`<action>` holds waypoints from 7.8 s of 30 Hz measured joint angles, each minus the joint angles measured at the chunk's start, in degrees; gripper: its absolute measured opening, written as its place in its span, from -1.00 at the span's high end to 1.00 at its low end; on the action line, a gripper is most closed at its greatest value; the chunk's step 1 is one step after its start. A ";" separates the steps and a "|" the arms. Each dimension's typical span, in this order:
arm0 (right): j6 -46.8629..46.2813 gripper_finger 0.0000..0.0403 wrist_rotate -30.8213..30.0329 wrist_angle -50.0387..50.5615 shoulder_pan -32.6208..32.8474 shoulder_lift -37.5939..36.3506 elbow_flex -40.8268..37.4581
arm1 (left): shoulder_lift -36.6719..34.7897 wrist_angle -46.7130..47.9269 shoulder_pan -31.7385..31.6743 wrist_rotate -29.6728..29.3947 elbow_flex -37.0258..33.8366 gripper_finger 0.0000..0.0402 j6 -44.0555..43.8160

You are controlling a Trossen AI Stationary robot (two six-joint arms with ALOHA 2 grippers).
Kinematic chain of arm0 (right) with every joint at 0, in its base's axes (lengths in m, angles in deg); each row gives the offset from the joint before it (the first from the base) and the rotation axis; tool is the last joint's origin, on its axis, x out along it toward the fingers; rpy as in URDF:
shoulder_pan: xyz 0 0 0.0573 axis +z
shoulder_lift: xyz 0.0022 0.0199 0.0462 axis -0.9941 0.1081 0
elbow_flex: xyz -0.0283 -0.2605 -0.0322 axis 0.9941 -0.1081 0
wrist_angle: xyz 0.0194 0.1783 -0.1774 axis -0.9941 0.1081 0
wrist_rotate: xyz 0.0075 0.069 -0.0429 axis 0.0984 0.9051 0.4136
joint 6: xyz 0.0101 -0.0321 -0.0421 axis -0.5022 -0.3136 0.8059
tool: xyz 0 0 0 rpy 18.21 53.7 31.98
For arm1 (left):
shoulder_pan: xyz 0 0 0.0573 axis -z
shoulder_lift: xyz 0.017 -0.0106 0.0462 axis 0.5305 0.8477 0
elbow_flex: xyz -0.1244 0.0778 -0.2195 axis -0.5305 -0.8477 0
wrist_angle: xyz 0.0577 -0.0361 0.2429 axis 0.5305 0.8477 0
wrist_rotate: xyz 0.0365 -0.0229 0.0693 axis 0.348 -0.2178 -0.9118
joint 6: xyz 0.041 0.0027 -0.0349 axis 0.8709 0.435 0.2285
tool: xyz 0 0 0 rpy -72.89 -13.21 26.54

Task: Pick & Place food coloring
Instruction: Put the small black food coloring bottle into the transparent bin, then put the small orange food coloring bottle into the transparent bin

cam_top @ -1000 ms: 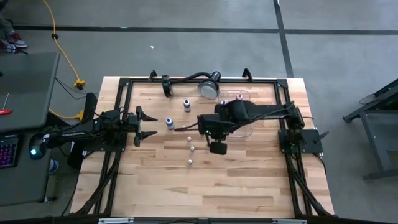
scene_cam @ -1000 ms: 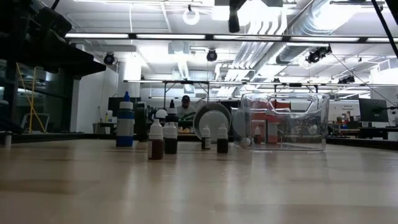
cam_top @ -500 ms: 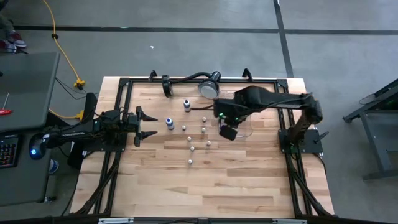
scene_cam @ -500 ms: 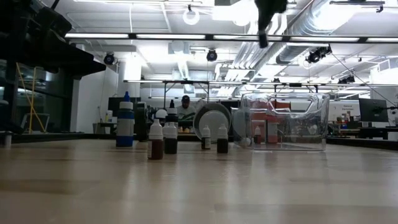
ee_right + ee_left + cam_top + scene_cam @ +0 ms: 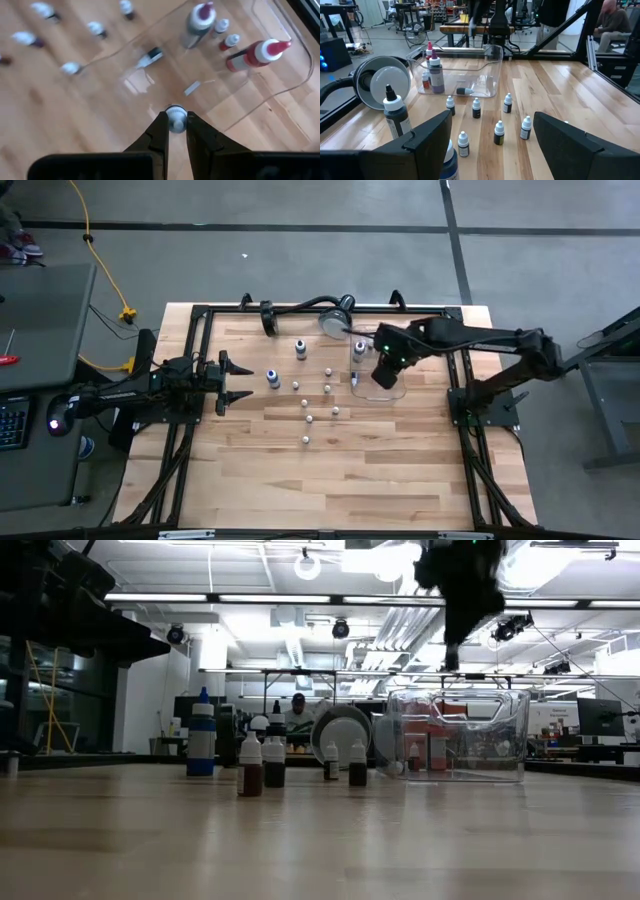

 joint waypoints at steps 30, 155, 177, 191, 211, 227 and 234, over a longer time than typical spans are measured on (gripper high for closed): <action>-0.34 0.83 0.78 -36.58 -10.65 1.44 -24.94 | 0.00 -0.01 -0.01 0.00 -0.02 -0.38 0.02; -4.37 -0.07 -10.26 24.32 34.08 -1.01 19.67 | 0.00 -0.03 -0.01 0.00 -0.01 -0.38 0.02; 2.00 -0.07 10.51 -34.17 34.04 -19.70 -33.30 | 0.00 -0.03 0.01 0.00 0.00 -0.38 0.02; 17.73 -0.07 13.78 -37.06 26.47 1.71 -21.03 | 0.00 -0.03 0.00 0.00 -0.02 -0.38 0.01; 34.54 -0.07 19.22 -33.90 19.80 27.96 6.11 | 0.00 -0.03 0.01 0.00 0.00 -0.38 0.00; 44.40 -0.07 15.88 -29.45 19.49 40.82 21.83 | 0.00 -0.03 0.00 0.00 0.00 -0.38 0.01; 47.73 -0.07 14.78 -27.39 19.66 45.56 27.00 | 0.00 -0.03 0.01 0.00 0.00 -0.38 0.00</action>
